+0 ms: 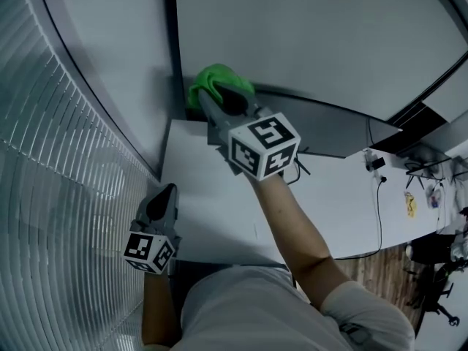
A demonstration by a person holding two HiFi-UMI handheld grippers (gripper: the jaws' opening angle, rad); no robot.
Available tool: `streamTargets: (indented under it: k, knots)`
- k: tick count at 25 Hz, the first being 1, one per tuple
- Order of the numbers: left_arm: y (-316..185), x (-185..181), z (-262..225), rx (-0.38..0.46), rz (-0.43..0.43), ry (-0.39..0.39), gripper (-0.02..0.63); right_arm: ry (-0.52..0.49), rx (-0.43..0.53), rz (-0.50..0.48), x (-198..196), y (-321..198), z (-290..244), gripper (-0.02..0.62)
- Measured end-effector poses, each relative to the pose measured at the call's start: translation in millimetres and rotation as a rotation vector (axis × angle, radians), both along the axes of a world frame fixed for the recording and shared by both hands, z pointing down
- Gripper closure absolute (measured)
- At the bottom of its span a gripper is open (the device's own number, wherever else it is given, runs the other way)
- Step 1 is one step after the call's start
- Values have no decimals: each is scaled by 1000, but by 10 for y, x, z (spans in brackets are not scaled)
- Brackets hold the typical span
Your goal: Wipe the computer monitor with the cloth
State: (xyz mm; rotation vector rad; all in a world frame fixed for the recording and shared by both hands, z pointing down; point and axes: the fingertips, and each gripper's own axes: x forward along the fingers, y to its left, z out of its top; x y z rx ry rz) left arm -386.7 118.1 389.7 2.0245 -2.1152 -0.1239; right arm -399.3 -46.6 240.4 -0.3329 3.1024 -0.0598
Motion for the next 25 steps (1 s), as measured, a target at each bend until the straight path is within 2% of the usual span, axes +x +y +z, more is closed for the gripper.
streamTargets:
  k: [6, 11, 17, 20, 25]
  knots:
    - [41, -63, 30, -14, -16, 1, 597, -33, -68, -79, -201, 263, 92, 537]
    - [-72, 36, 115, -29, -14, 5, 597, -97, -183, -122, -170, 290, 256, 537]
    - [105, -35, 139, -39, -16, 4, 597, -177, -314, -129, -284, 508, 388, 537]
    - [95, -32, 156, -45, -14, 6, 597, -246, -415, -108, -268, 413, 447, 537]
    - [97, -12, 279, -56, -8, 14, 597, -463, -684, -58, -155, 167, 548, 537]
